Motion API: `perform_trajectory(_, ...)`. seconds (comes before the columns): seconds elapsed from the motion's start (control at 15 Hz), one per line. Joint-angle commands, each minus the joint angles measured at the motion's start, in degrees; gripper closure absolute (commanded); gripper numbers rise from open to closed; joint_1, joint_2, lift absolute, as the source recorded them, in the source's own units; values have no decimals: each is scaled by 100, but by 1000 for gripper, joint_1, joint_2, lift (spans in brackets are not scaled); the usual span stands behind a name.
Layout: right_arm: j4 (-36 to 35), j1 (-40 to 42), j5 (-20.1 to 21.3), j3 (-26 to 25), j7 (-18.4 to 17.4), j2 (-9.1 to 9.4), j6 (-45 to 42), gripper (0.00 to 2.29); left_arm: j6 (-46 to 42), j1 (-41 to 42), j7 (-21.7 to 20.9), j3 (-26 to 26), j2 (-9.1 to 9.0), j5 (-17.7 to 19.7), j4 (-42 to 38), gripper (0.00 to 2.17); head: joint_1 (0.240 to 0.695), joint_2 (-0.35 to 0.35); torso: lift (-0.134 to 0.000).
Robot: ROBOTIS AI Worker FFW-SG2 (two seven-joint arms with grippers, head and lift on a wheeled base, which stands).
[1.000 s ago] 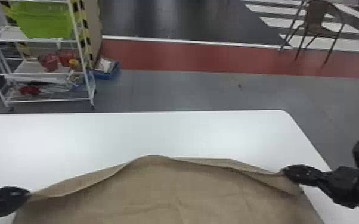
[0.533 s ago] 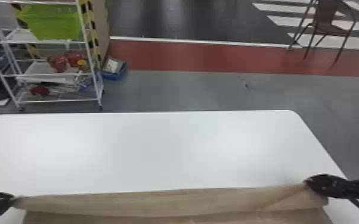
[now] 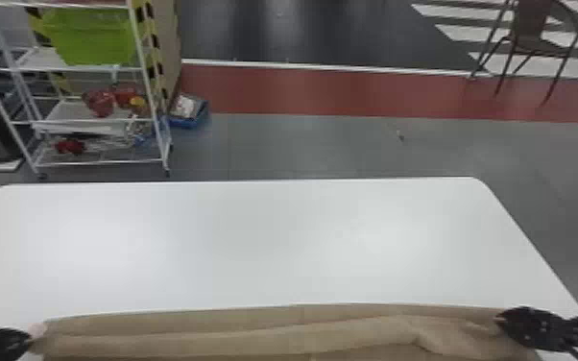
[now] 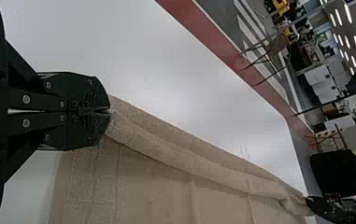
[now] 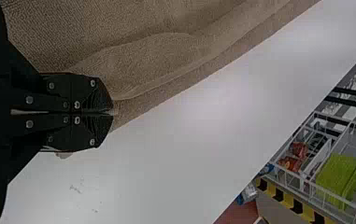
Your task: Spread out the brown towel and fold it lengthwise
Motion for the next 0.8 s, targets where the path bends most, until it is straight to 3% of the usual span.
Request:
perform_trajectory(0.0,-350,331,57,-122,19,3,-408,1308,-627,191,-57,88,63,7,27,1848,695,-85,-122)
perform_trajectory(0.2,-377,489,382,-175,19,-67,-865,1308,-1435,323,-57,290,81,7,106,1848,695,-74,-122)
perform_trajectory(0.33,-174,489,655,-175,18,-85,-1498,1312,-2666,358,-57,378,72,51,291,1845,695,-76,-122)
perform_trajectory(0.53,-7,647,1173,-140,-378,-85,-2271,1312,-3580,578,-57,501,55,69,291,1845,695,-98,-122)
perform_trajectory(0.67,-16,647,1200,-166,-387,-94,-2359,1312,-4986,666,-57,633,28,95,343,1848,695,-105,-122)
perform_trajectory(0.73,-60,647,1200,-166,-387,-94,-2359,1308,-5179,675,-57,686,11,130,334,1848,695,-113,-122)
